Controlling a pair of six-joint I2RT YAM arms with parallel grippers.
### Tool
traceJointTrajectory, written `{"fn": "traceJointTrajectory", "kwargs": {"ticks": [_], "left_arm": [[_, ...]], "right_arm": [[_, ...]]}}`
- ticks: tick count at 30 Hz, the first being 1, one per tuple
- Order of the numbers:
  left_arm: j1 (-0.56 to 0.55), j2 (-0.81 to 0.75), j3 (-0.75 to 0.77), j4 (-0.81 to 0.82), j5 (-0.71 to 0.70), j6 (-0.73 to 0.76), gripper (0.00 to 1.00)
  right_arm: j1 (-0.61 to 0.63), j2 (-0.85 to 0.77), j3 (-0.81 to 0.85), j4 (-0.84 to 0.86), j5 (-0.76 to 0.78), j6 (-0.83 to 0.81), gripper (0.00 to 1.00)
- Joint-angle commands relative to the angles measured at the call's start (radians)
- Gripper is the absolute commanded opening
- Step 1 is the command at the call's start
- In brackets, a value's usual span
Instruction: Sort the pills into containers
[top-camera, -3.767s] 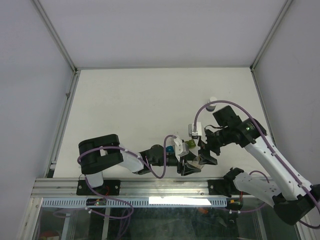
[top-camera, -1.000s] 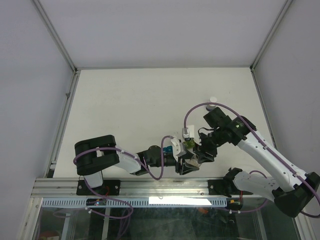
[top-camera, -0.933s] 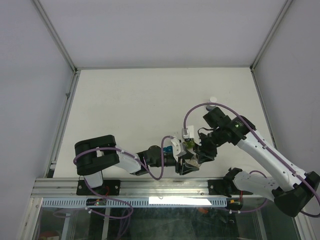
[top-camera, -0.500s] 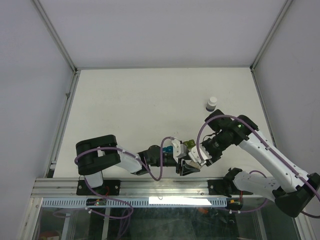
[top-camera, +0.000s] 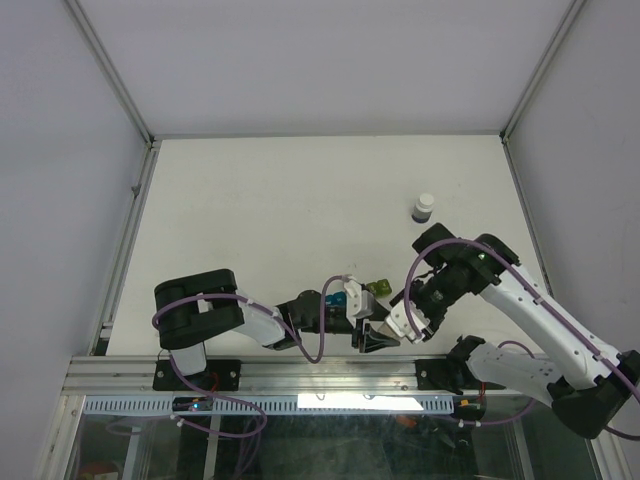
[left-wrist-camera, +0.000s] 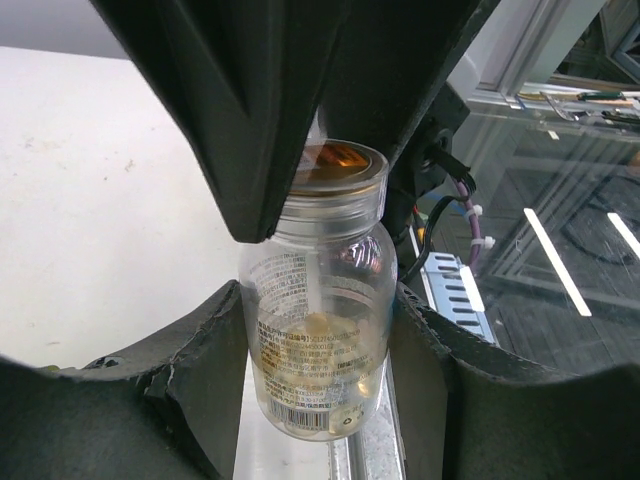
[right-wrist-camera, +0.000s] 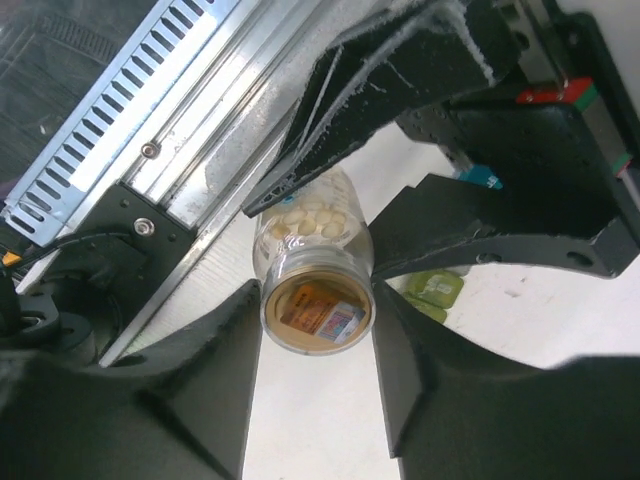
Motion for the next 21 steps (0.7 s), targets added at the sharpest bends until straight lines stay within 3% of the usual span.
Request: {"fn": "traceJointTrajectory", "kwargs": {"ticks": [1,2,3,4,9,14,21], "left_arm": [[-0.003,0.004,0.007,0.029,0.060,-0.016,0.00],[-0.003,0.003,0.004,0.029,0.059,-0.016,0.00],[-0.003,0.000,0.002,0.030,0.058,-0.018,0.00],[-0.003,0.000,0.001,0.030,0.056,-0.018,0.00],[-0.003,-0.002,-0.007,0.042,0.036,-0.025,0.00],[-0.006,-0.027,-0.010,0.036,-0.034,-0.047,0.00],[-0.012,-0.022,0.017,0.023,-0.076,-0.049,0.00]], "right_arm": [[-0.002,-0.057,-0.046,0.157,-0.017,0.178,0.64],[-0.002,-0.067,-0.048,0.169,-0.014,0.215,0.74],[-0.002,-0.075,-0.045,0.175,-0.016,0.250,0.94],[-0.003,-0.084,-0.039,0.179,-0.021,0.288,0.99],[-0.023,-0.149,-0.015,0.168,-0.066,0.466,0.99],[-0.067,-0.193,-0.008,0.282,-0.058,0.920,0.99],[-0.087,-0.114,0.023,0.263,0.007,1.047,0.99]]}}
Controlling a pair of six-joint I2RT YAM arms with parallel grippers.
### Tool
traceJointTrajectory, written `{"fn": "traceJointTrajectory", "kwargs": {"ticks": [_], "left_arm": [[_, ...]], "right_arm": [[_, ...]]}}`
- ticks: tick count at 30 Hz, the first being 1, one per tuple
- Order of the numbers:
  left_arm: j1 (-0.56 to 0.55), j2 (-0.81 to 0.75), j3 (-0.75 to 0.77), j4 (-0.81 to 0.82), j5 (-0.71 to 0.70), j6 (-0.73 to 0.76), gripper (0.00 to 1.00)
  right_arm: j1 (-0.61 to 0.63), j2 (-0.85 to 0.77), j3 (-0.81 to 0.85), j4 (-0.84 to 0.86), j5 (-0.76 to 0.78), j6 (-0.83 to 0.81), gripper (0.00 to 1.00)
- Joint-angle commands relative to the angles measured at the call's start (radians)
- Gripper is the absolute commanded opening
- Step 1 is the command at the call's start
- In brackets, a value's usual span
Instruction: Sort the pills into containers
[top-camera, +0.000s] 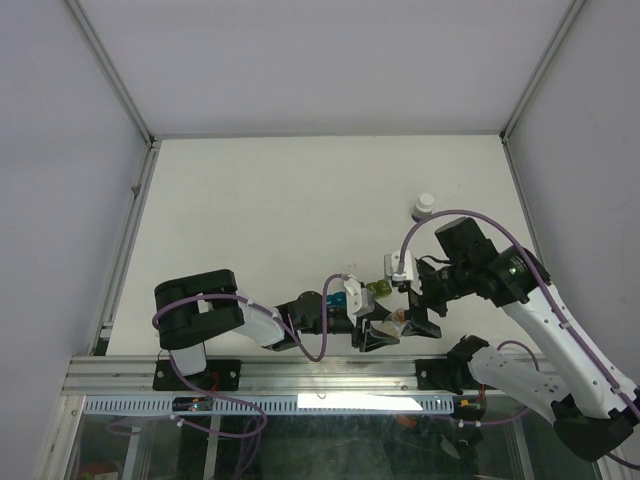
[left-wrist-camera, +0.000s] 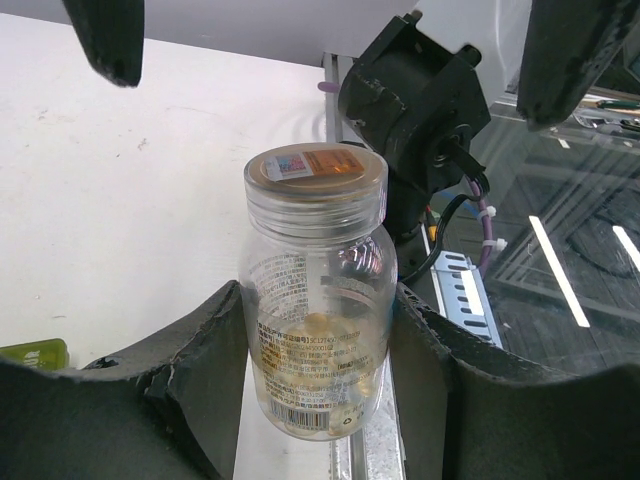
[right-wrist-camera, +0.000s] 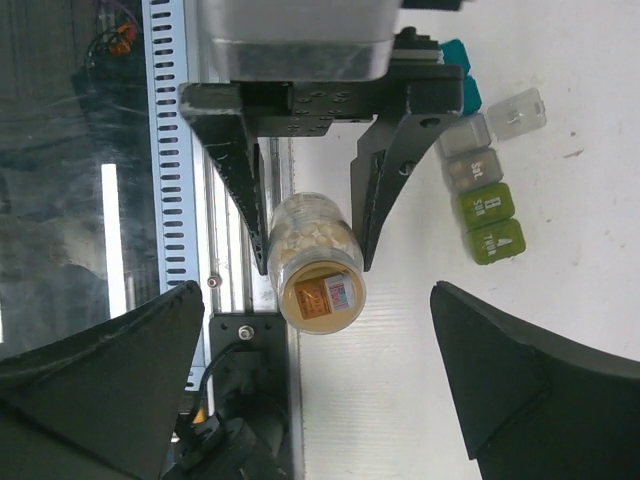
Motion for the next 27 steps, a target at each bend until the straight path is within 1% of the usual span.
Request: {"fn": "traceJointTrajectory", "kwargs": {"ticks": [1,3,8,12,18,24,27], "left_arm": [[-0.010,-0.032,0.023,0.045,-0.040,-0.019,0.00],[-0.011,-0.039,0.019,0.045,-0.052,-0.018,0.00],[-0.013,-0.054,0.018,0.041,-0.072,-0.019,0.00],[-0.013,-0.053,0.019,0.045,-0.079,-0.019,0.00],[-0.014,-0.057,0.011,0.060,-0.081,-0.025,0.00],[-0.014,-0.062,0.007,0.067,-0.080,-0.026,0.00],[-0.016,-0.063,0.002,0.073,-0.081,-0.028,0.00]], "right_arm": [[-0.002,0.051,0.032,0.054,0.053,0.179,0.99],[-0.002,0.082,0.029,0.044,0.073,0.177,0.97],[0.002,0.098,0.017,0.036,0.080,0.160,0.94],[0.009,0.109,0.008,0.038,0.094,0.165,0.88],[0.024,0.134,0.006,0.046,0.105,0.176,0.83],[0.038,0.151,0.003,0.060,0.119,0.188,0.81],[0.044,0.155,0.004,0.062,0.119,0.190,0.78]]}}
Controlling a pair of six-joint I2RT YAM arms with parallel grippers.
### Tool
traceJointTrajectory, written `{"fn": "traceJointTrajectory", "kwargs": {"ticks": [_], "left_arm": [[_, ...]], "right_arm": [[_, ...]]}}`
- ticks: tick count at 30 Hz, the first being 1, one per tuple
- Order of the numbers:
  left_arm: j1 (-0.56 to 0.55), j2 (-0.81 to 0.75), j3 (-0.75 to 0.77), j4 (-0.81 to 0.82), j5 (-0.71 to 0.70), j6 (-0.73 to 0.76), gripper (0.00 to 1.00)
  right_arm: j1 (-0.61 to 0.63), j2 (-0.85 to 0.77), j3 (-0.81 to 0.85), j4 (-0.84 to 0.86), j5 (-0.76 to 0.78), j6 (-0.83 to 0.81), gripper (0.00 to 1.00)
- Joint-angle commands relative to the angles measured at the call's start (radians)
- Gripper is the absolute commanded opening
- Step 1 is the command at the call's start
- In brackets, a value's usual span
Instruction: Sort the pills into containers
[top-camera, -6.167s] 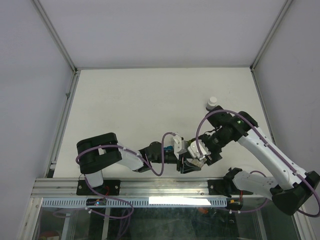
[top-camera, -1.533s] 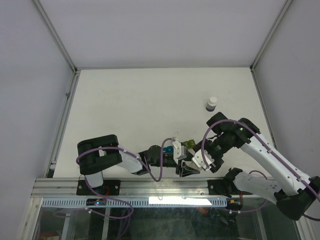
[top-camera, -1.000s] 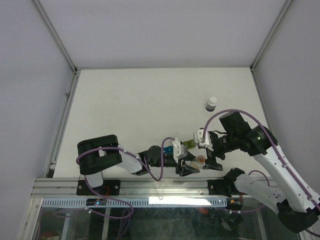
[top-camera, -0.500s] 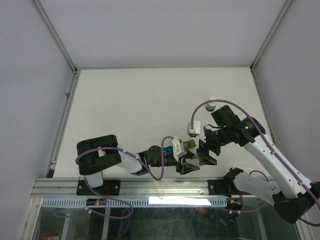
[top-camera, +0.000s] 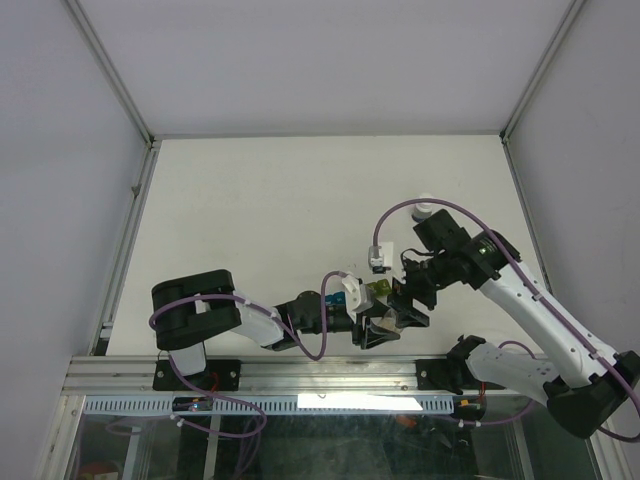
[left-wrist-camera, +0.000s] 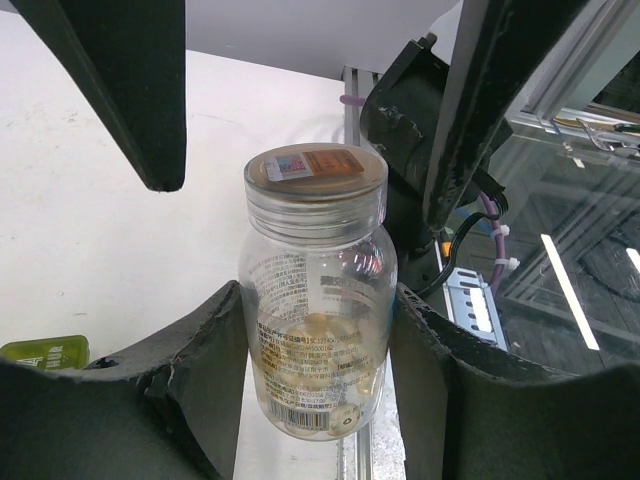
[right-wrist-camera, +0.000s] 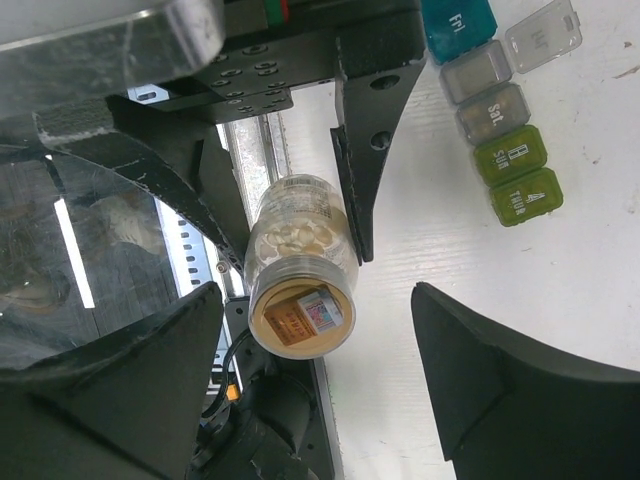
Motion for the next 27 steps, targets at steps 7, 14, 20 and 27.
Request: {"fn": "traceJointTrajectory", "kwargs": {"ticks": [7,14,20,27], "left_arm": [[-0.014,-0.051,-0.005,0.089,-0.019,-0.012,0.00],[-0.013,-0.038,-0.014,0.092,0.025,0.017,0.00],[-0.010,0.002,-0.011,0.119,0.099,0.027,0.00],[-0.006,0.016,-0.007,0.099,0.127,0.032,0.00]], "right_arm": [[0.023,0.015,0.015,0.015,0.006,0.008,0.58],[0.027,0.041,0.087,-0.164,-0.057,-0.410,0.30],[0.027,0.040,0.141,-0.249,-0.021,-0.871,0.30],[0.027,0.067,0.171,-0.218,-0.046,-1.025,0.23]]}}
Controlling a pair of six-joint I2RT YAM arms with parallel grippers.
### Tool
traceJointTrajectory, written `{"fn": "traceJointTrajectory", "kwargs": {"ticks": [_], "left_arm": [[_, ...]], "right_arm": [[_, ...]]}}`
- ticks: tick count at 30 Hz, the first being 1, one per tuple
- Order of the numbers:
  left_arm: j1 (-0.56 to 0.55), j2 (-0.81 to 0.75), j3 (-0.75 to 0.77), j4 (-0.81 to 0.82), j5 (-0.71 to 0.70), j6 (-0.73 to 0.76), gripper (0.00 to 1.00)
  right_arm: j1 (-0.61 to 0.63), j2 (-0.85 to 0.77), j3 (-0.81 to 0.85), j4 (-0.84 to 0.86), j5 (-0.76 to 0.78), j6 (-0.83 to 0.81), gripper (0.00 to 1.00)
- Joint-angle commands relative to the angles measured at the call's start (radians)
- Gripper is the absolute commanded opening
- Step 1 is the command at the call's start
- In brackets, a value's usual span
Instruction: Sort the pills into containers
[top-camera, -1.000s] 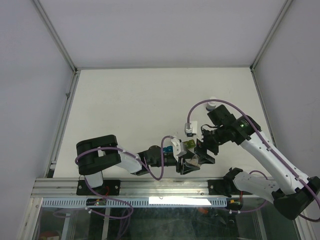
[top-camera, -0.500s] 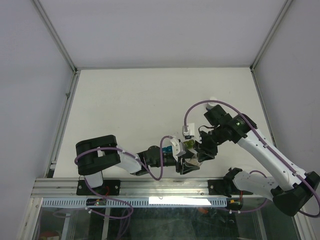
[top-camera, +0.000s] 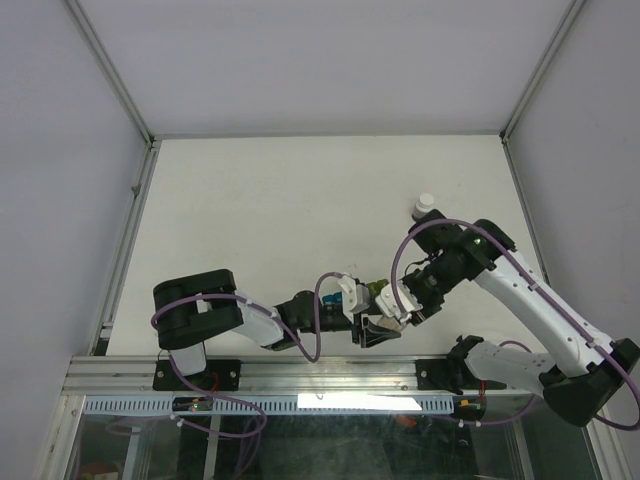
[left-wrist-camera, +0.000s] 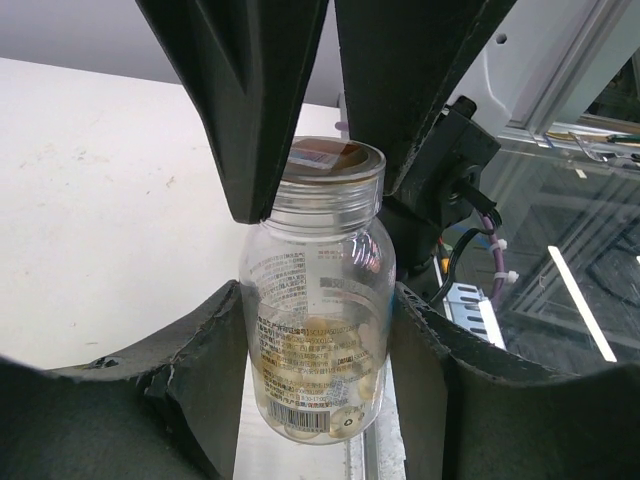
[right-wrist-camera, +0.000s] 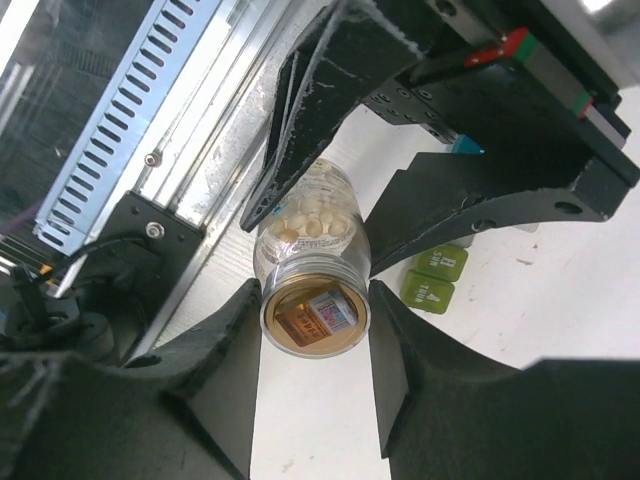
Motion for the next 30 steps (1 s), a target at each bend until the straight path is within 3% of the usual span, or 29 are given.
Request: {"fn": "traceJointTrajectory", "kwargs": {"ticks": [1,6,12,17,19,20,25,27,30], "left_arm": [[-0.001,0.010,0.000,0.024,0.116,0.009,0.00],[0.011,0.037,0.003,0.047,0.169,0.002,0.00],[0.012,0.040,0.013,0.054,0.177,-0.011,0.00],[0.012,0.037,0.006,0.053,0.171,-0.010,0.00],[0.013,0.040,0.006,0.055,0.169,-0.012,0.00],[0.013,0.041,0.005,0.057,0.167,-0.011,0.00],[0.013,0.031,-0.009,0.068,0.139,-0.011,0.00],[0.013,0.028,-0.017,0.083,0.124,-0.013,0.00],[0.012,0.025,-0.015,0.088,0.104,-0.017,0.00]], "right_arm": [[-0.006,-0.003,0.084,0.018,0.004,-0.179,0.24],[-0.006,-0.045,0.066,0.033,-0.005,-0.158,0.26],[-0.006,-0.069,-0.062,0.138,-0.032,-0.020,0.45],[-0.006,-0.125,-0.093,0.231,-0.022,0.125,0.73],[-0.007,-0.136,-0.073,0.221,-0.020,0.162,0.93],[-0.008,-0.142,-0.065,0.210,-0.020,0.174,0.98],[-0.024,-0.223,-0.046,0.182,-0.058,0.295,0.99],[-0.041,-0.263,-0.052,0.193,-0.090,0.398,0.99],[-0.070,-0.301,-0.075,0.282,-0.090,0.678,0.99]]}}
